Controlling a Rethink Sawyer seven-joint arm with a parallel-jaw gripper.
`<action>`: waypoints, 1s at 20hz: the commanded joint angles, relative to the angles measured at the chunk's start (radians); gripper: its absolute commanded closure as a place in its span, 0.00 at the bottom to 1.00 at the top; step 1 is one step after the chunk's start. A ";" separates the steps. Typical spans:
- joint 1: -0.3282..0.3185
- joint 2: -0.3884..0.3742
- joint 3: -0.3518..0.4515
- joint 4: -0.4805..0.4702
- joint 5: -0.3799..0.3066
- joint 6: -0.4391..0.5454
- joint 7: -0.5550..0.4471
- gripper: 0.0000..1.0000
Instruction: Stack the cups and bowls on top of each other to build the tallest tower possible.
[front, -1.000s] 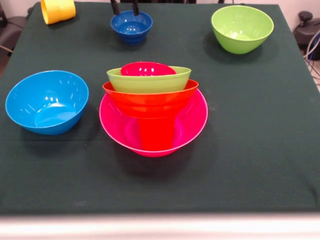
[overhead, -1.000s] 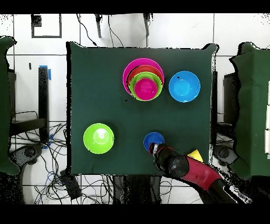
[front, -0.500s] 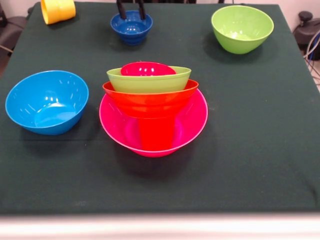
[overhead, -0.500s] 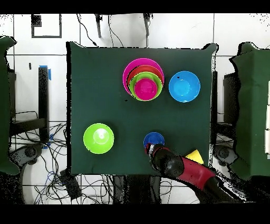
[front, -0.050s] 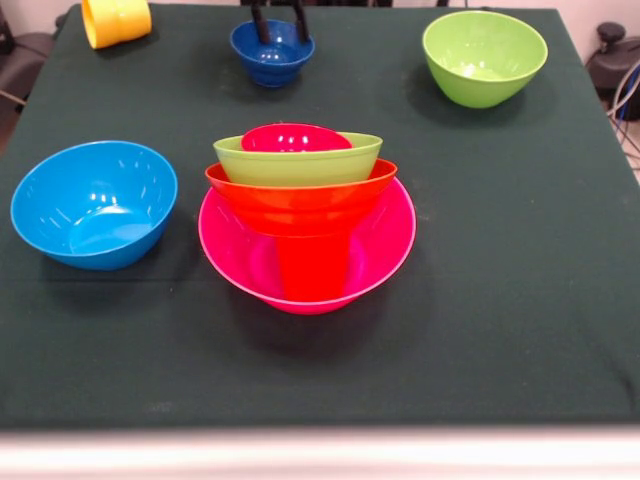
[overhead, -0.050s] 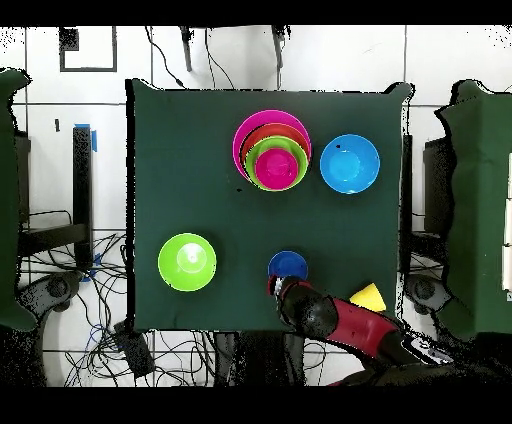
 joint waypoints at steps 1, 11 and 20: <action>-0.029 -0.019 0.136 0.017 -0.006 0.014 0.125 0.00; -0.040 -0.083 0.190 0.045 0.036 0.078 0.134 0.00; -0.041 -0.137 0.214 0.048 0.068 0.133 0.138 0.00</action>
